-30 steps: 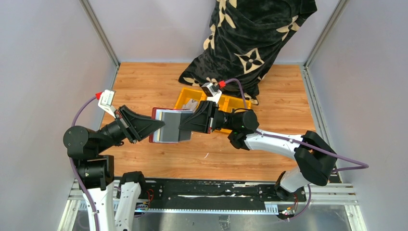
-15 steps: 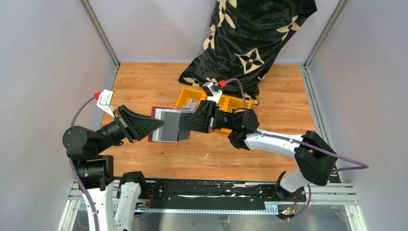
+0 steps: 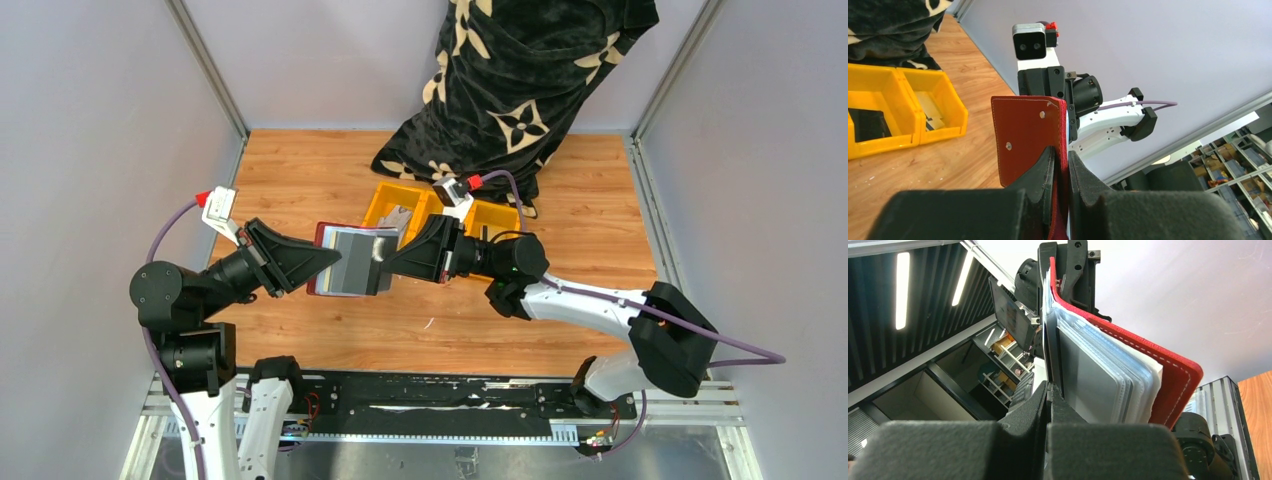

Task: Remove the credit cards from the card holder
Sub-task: Remove the credit card from the card holder.

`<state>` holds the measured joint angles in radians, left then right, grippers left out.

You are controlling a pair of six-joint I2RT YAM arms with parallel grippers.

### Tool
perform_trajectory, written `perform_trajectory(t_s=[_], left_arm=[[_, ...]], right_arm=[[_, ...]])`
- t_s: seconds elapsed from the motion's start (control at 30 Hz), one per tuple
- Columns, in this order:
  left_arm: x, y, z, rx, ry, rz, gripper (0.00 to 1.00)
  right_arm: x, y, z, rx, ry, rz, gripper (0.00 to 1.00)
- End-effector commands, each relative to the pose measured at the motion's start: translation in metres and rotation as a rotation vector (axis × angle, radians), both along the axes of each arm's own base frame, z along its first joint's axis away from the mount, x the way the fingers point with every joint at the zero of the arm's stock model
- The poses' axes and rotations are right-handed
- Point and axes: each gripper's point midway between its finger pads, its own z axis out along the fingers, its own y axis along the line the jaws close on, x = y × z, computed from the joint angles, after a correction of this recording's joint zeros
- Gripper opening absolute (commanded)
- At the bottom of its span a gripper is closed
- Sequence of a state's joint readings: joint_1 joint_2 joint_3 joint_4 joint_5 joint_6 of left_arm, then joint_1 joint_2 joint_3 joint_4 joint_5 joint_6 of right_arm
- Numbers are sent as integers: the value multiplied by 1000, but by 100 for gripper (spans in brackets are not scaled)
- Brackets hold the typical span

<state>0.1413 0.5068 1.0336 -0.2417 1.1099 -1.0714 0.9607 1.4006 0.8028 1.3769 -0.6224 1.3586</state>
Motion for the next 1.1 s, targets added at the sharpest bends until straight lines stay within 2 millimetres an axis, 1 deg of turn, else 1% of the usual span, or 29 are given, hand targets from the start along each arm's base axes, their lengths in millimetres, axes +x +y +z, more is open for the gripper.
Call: perform_trajectory(t_s=[0.0,0.13,0.17,0.2,0.23,0.37,0.4,0.5,0.6,0.67,0.8,1.07], left_arm=[[0,1,8,-2,-20,18,1],[0,1,8,-2,-18,18,0],[0,1,8,-2,-20,19,0],[0,1,8,-2,-19,19,0],[0,1,8,-2,-20,20,0],[0,1,8,-3,-20,21,0],[0,1,9,-3,-22,23,0],[-1,1,9,-2,-26,21,0],[-1,1,10,-3,-23,21,0],[0,1,9,-4,-21,21,0],[-1,1,11,-1,-28,19,0],[0,1,12,1,-34,24,0]], right_arm=[[0,-7,6,43,-37,-29,0],[-3,-4,9,50,-40,-13,0],[-6,-4,11,56,-44,-2,5],[-7,-2,12,62,-41,9,16],[-9,-1,14,69,-37,19,23],[-10,4,15,85,-26,46,39],[-11,5,14,83,-25,50,39],[-12,8,16,83,-31,53,38],[-12,8,19,83,-36,54,29],[-12,9,20,77,-37,53,22],[-10,5,19,78,-39,47,0],[9,-26,7,48,-39,-17,0]])
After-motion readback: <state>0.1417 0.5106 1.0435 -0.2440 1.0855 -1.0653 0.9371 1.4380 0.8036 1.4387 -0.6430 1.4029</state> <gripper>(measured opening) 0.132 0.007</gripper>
